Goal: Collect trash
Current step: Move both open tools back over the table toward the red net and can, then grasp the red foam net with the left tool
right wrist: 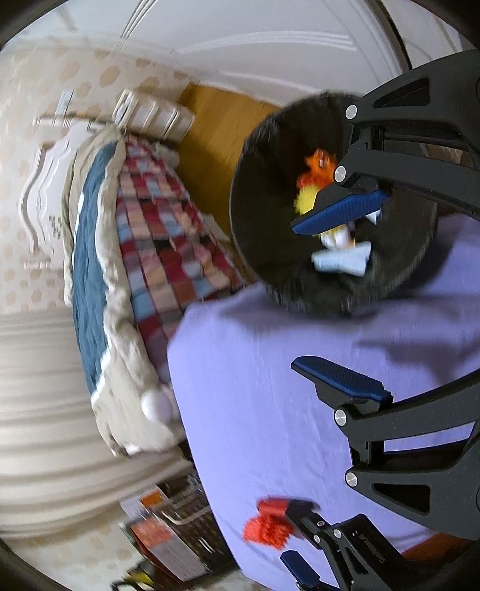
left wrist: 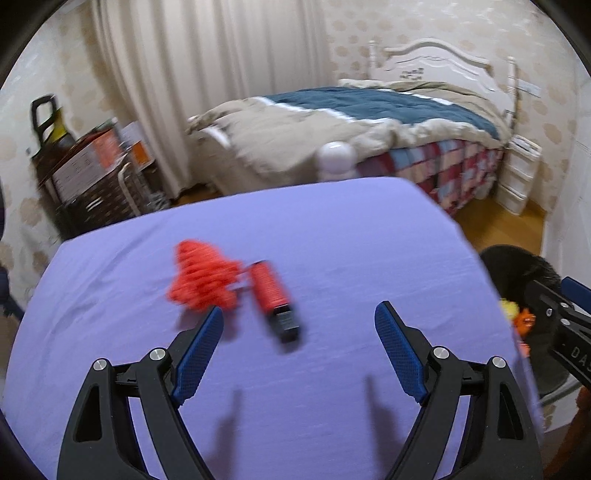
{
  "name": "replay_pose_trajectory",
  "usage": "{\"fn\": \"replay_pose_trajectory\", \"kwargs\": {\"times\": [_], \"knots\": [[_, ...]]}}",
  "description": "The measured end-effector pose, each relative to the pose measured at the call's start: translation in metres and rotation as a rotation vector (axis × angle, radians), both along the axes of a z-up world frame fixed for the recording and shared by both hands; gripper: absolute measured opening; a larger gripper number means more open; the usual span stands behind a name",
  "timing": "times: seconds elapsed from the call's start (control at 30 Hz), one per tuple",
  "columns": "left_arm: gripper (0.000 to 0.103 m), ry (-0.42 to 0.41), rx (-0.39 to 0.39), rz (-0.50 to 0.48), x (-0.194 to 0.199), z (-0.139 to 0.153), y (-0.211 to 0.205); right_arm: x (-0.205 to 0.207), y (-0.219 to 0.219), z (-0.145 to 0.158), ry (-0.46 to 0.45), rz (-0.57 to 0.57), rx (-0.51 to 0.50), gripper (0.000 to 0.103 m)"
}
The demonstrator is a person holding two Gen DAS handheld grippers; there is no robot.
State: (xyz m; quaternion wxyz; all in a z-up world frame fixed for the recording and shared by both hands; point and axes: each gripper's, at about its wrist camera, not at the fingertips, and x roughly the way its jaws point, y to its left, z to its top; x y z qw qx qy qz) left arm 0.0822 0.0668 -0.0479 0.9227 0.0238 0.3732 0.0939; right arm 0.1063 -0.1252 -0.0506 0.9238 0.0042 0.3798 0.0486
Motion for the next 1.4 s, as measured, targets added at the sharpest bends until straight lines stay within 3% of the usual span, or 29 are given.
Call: {"fn": "replay_pose_trajectory", "kwargs": {"times": [0.33,0.7,0.73,0.87,0.97,1.4], "knots": [[0.081,0.067,-0.029,0.119,0.006,-0.023,0.059,0.002,0.087,-0.018,0.072,0.169,-0.055,0.067],[0.081,0.094,-0.06,0.128,0.035,-0.027,0.078,0.012,0.112,-0.028,0.114,0.204,-0.095,0.067],[0.077,0.089,-0.067,0.126,0.034,-0.027,0.079,0.012,0.112,-0.028,0.116,0.204,-0.095,0.067],[0.036,0.116,-0.142,0.083,0.032,-0.033,0.086,0.013,0.111,-0.029,0.117,0.205,-0.089,0.071],[0.021,0.11,-0.151,0.085,0.028,-0.032,0.091,0.013,0.111,-0.029,0.117,0.206,-0.09,0.071],[0.016,0.101,-0.148,0.091,-0.012,-0.03,0.114,0.012,0.119,-0.027,0.107,0.218,-0.104,0.071]]}}
